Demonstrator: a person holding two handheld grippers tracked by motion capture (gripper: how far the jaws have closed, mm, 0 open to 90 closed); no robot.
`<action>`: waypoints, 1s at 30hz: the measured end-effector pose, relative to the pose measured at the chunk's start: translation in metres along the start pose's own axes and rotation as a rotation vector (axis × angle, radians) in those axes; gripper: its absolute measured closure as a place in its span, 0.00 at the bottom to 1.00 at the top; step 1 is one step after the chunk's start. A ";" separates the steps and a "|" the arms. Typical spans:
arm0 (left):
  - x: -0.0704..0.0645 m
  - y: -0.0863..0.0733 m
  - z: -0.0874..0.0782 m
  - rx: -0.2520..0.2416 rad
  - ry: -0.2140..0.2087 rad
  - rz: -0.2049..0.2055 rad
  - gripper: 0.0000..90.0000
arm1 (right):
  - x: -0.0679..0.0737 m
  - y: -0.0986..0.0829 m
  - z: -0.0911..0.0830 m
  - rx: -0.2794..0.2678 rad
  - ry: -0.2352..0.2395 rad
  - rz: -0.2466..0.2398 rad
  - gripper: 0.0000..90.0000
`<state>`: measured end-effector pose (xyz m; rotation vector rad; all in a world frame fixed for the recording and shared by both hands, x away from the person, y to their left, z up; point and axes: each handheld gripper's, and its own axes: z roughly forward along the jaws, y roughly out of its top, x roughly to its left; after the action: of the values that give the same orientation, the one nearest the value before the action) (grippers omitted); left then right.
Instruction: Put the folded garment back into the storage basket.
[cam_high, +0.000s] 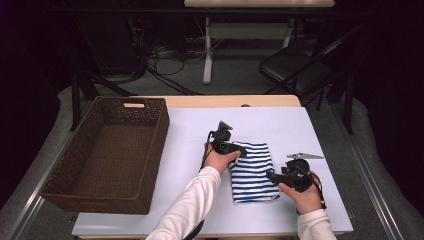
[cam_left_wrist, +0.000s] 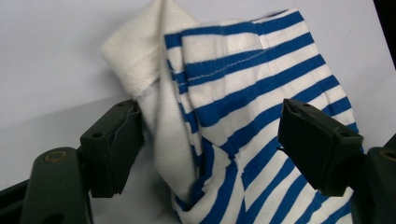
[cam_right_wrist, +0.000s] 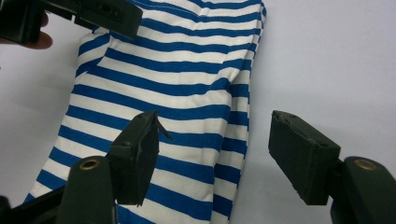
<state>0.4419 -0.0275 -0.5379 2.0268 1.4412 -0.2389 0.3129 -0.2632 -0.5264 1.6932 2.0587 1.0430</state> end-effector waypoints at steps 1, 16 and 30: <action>-0.001 -0.001 0.002 0.002 -0.003 -0.007 0.25 | 0.000 0.000 0.000 -0.002 -0.001 0.000 0.37; -0.009 0.000 0.006 0.008 -0.001 0.002 0.26 | 0.001 0.000 0.002 0.008 0.009 0.001 0.38; 0.003 -0.001 0.002 -0.010 -0.020 -0.048 0.46 | 0.001 0.000 0.003 0.023 0.036 0.037 0.41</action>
<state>0.4423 -0.0257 -0.5412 1.9777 1.4765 -0.2709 0.3151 -0.2615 -0.5282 1.7418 2.0774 1.0729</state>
